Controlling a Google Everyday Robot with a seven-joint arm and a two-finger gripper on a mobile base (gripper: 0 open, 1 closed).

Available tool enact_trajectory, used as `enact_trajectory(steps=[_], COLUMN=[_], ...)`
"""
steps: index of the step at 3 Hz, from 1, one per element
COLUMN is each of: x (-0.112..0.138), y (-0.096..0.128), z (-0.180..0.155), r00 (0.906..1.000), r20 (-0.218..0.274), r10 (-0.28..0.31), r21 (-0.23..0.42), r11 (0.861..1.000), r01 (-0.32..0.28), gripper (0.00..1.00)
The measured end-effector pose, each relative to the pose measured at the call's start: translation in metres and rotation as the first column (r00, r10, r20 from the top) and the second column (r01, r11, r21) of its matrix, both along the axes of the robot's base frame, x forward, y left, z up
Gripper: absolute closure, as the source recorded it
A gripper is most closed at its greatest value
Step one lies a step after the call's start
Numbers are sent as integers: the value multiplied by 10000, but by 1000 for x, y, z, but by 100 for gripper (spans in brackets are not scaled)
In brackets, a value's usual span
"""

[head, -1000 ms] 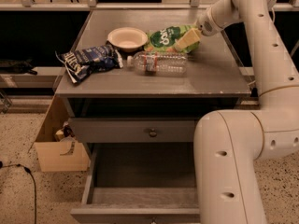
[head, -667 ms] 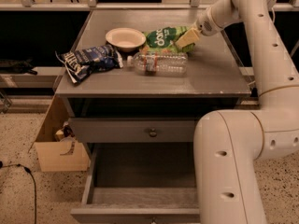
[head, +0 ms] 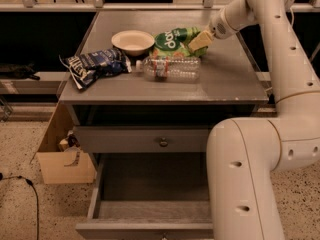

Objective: Place green rice chip bag into middle drawer

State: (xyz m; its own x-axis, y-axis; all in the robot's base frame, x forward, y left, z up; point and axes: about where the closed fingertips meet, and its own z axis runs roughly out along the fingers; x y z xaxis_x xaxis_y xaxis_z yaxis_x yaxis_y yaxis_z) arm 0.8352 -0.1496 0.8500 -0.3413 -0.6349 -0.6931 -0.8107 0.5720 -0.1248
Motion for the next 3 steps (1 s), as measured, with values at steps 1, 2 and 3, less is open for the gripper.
enact_trajectory(steps=[1, 2, 3], x=[0, -16, -37], y=[0, -29, -67], z=[4, 32, 62], r00=[10000, 9992, 9965], r20=[0, 321, 594], r10=[0, -233, -583], r21=[0, 214, 537], r11=[10000, 9995, 9970], r01=[0, 226, 552], gripper=[100, 100, 100])
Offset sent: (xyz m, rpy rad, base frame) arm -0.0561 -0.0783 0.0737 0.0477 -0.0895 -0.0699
